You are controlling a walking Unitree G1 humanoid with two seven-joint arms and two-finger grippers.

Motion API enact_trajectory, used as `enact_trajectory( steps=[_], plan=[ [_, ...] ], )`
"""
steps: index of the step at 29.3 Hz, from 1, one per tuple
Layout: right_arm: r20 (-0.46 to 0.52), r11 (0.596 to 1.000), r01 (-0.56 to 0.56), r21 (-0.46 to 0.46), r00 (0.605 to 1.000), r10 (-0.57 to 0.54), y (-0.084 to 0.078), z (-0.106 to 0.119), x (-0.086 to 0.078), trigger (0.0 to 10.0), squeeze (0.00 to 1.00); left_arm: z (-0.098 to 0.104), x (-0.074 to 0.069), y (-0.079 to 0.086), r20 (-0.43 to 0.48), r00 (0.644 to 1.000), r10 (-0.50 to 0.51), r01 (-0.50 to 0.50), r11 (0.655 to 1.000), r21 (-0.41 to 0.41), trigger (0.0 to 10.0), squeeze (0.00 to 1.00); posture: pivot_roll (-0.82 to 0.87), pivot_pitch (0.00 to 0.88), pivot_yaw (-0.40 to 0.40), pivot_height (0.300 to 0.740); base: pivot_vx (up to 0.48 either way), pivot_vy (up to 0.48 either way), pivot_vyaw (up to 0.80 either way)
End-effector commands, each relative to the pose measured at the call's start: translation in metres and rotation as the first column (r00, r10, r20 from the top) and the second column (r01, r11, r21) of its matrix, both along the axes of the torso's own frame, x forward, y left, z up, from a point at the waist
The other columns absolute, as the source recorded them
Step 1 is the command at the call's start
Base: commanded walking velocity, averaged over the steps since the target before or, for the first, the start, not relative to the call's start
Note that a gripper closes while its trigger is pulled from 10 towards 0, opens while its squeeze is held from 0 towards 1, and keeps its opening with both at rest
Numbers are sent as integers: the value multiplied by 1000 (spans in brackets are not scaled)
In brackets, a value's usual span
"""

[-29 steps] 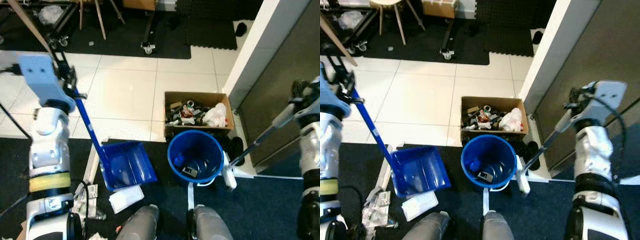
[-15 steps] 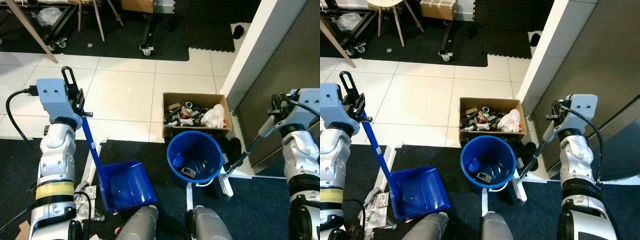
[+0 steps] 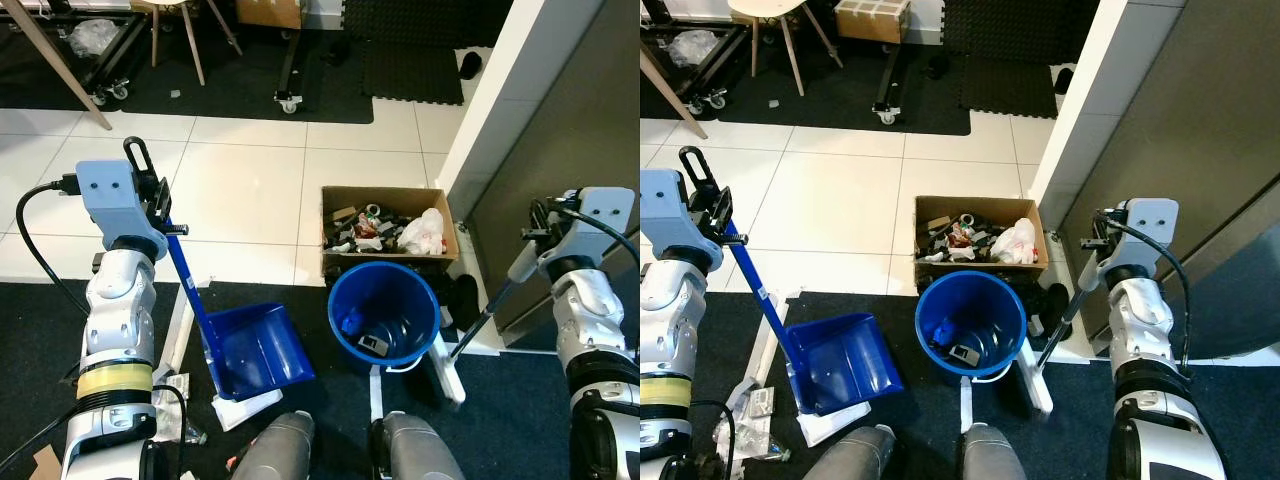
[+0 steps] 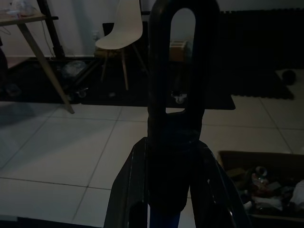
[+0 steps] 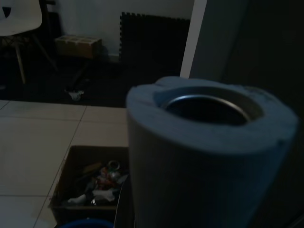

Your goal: Sweep floor

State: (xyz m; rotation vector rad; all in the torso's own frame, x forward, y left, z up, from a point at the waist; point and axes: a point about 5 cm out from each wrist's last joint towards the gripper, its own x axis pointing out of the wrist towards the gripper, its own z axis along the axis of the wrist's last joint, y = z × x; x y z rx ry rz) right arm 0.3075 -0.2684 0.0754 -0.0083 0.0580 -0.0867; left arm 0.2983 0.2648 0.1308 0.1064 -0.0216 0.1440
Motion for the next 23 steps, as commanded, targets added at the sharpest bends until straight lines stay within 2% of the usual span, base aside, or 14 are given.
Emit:
enact_trajectory(
  steps=[1,7,23],
  plan=[
    [26,1000,-10,-5,1000,10,2,5,4,10000,0,2,3,-4,25,1000,-9,9,1000,-7,10000,0,31,0,-58,740,0,0,0],
    [29,1000,-15,-5,999,15,4,5,5,10000,0,2,2,-3,24,1000,-5,5,1000,-9,10000,0,33,0,-58,740,-194,0,0],
    [24,1000,-15,-11,1000,15,5,4,5,10000,0,2,2,-1,26,1000,5,-5,1000,-5,10000,0,33,0,-57,740,-343,0,0]
  ],
)
